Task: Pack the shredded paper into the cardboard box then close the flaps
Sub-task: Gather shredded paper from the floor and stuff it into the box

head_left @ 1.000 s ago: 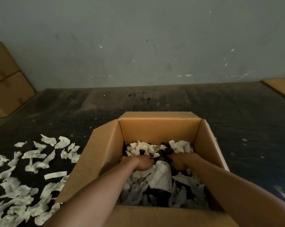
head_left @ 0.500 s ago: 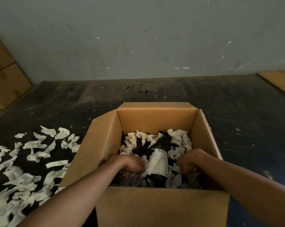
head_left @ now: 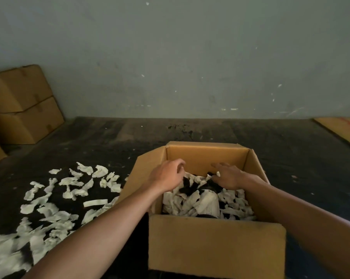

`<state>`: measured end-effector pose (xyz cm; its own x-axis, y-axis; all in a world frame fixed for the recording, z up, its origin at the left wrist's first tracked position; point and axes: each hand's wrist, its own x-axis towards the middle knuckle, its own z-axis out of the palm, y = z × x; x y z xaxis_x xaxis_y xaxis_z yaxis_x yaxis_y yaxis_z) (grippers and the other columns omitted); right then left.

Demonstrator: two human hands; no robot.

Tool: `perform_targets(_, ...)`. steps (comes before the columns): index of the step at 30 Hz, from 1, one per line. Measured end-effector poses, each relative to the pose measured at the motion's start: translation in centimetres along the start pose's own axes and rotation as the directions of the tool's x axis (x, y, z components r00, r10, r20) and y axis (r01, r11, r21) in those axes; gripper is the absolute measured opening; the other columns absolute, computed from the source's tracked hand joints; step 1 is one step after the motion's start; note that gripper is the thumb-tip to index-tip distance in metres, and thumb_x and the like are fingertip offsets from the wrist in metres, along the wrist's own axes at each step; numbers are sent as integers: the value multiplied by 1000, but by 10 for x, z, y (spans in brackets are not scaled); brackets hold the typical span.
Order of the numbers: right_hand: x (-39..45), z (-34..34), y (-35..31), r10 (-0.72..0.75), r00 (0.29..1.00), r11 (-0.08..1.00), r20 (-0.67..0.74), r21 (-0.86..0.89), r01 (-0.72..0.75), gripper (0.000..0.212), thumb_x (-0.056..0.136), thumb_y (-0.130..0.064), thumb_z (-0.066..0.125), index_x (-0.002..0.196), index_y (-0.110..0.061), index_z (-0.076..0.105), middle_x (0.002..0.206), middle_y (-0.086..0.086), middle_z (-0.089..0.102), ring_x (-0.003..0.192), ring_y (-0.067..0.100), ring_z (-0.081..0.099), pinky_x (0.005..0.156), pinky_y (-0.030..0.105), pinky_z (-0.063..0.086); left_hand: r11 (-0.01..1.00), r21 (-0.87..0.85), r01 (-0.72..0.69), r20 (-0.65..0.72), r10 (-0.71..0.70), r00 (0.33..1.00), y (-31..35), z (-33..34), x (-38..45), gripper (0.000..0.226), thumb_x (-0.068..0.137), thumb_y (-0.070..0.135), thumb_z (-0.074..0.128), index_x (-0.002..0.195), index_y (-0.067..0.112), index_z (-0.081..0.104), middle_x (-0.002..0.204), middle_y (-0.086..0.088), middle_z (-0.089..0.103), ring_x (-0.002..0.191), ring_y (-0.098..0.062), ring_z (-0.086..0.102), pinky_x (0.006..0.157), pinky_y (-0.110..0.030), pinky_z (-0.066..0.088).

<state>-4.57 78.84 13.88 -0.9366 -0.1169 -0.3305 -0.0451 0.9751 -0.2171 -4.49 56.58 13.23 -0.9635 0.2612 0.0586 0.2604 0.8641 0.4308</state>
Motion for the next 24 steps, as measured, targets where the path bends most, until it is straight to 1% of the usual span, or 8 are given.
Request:
perform_targets(3,-11,9,-36,16,998,1000,-60,-1,-16,69,99,-53,37,157,-32,7,166,6,5,150,35,11,118,56,20,999,-8,-45,-111,44,993,-17,-23,-29,43,102,35,43,144,27,45,150,6,45,134,-16,47,102,-36,43)
perform_targets(7,-31,26,-98,-32,993,999,-114,3,33,68,100,-55,35,157,-33,4,166,5,-3,151,36,2,117,59,18,1000,19,-24,-192,27,981,-63,-48,-79,46,102,36,41,147,25,41,154,1,41,140,-18,39,110,-44,38)
perform_targets(10,-48,45,-150,-111,986,993,-121,15,113,66,100,-53,35,156,-33,6,166,6,-4,151,35,0,117,58,15,997,21,69,-200,-64,978,-109,-58,-123,49,102,39,40,149,26,36,158,-1,34,146,-22,28,114,-47,33)
perform_targets(13,-65,74,-205,-177,975,984,-134,-4,178,67,100,-47,39,157,-32,8,166,8,-1,151,33,-1,119,55,10,991,16,129,-184,-124,975,-158,-63,-174,53,100,40,42,151,25,33,158,-3,32,145,-21,30,112,-48,35)
perform_targets(16,-83,113,-256,-288,932,957,-218,-46,285,65,99,-44,42,156,-29,14,165,12,5,151,34,2,119,54,12,972,9,237,-171,-232,958,-204,-58,-227,58,99,42,44,152,26,28,161,-5,26,146,-23,26,113,-50,33)
perform_targets(18,-96,144,-282,-378,895,923,-237,-26,383,62,99,-42,45,154,-28,20,163,12,10,150,33,7,120,51,16,947,-8,322,-136,-320,938,-234,-50,-263,62,99,45,44,154,27,24,163,-5,20,149,-25,20,115,-52,29)
perform_targets(21,-107,200,-308,-464,876,883,-128,11,469,61,98,-42,47,153,-30,24,163,9,13,149,31,10,120,46,20,902,-50,428,-55,-430,901,-275,-30,-317,69,96,48,48,155,28,19,164,-7,16,149,-29,19,116,-52,28)
perform_targets(24,-110,253,-317,-420,907,908,44,14,420,72,96,-51,48,155,-36,11,166,7,-1,151,32,0,121,49,12,832,-34,554,29,-553,833,-310,-9,-362,82,92,56,51,157,28,9,165,-9,9,150,-35,10,117,-55,23)
